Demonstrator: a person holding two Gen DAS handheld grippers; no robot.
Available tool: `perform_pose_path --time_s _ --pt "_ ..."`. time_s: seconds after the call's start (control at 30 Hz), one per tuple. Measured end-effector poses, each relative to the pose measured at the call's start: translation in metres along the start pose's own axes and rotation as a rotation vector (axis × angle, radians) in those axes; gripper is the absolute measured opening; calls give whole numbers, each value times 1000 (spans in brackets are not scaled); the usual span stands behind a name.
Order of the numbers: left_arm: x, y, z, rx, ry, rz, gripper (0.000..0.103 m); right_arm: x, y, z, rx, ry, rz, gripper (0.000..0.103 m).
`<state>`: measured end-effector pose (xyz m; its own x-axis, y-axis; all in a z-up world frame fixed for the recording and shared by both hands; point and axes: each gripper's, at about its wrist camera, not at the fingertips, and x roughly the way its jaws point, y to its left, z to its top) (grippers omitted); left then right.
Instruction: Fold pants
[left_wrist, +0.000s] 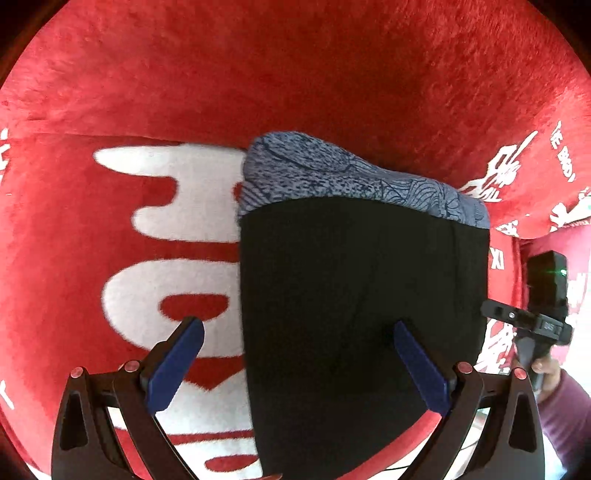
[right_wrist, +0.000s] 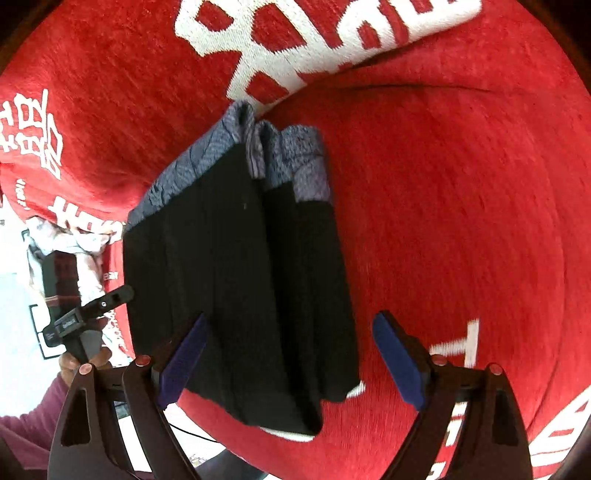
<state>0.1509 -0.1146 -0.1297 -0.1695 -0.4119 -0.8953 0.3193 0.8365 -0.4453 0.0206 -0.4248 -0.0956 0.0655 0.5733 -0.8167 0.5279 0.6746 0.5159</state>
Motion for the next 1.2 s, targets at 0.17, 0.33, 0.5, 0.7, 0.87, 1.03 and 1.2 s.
perform_pose_path --time_s 0.17,0.33,0.5,0.7,0.87,1.03,1.2 --pt "17 -9 1 17 1 -30 103 7 -12 11 -5 47 113 92" --pt "35 -10 7 10 16 -47 103 17 -16 32 -18 78 216 93" --pt "33 -7 6 8 12 -39 103 10 -28 38 42 72 249 92" --pt "29 -26 2 9 -28 -40 82 2 -27 33 27 54 183 60" --pt "7 -42 -12 47 -85 -8 68 -1 -12 18 40 38 226 51" --pt "-20 -49 -33 30 -111 -29 65 -13 -7 10 45 51 281 48" --pt "-46 -52 -63 38 -127 -13 65 -23 8 -18 31 74 333 48"
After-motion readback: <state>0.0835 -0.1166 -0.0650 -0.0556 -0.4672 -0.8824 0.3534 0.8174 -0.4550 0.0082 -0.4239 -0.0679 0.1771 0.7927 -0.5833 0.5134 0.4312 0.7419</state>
